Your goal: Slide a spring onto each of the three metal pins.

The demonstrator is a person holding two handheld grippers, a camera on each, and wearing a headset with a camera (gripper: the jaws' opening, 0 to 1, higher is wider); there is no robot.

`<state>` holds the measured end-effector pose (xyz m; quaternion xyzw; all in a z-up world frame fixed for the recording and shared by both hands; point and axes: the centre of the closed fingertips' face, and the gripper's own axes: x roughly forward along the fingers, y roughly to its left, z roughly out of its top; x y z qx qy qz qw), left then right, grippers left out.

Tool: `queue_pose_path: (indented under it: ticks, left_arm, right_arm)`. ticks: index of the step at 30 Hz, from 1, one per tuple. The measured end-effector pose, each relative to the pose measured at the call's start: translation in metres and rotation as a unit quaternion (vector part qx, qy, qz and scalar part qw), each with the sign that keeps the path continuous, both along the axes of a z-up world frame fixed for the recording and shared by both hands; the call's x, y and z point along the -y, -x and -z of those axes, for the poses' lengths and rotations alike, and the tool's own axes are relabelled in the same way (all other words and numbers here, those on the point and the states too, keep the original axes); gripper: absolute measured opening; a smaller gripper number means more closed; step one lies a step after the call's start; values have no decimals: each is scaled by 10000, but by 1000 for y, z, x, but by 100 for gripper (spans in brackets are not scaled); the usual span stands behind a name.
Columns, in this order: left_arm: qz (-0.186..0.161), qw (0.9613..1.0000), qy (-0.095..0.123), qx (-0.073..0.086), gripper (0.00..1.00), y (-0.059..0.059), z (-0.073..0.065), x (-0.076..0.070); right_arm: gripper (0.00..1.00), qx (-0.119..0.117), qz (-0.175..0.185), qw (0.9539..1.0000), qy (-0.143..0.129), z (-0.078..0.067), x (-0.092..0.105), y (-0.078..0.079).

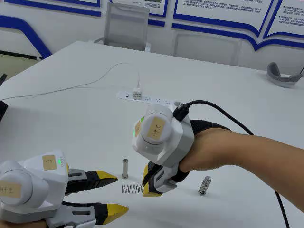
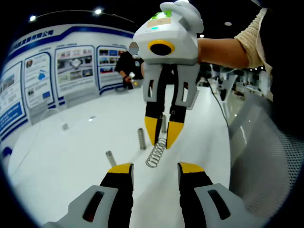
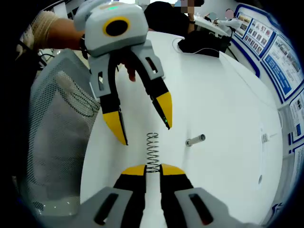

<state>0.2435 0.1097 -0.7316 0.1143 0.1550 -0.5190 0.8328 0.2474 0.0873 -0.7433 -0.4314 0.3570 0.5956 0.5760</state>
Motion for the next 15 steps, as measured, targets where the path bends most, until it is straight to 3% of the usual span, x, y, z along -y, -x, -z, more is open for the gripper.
queue_pose_path:
  ticks: [15]
  left_arm:
    - [240, 9996, -28, 164, 20, 7, -4, 7]
  right_arm:
    - [12, 47, -349, 9994, 4, -7, -6, 13]
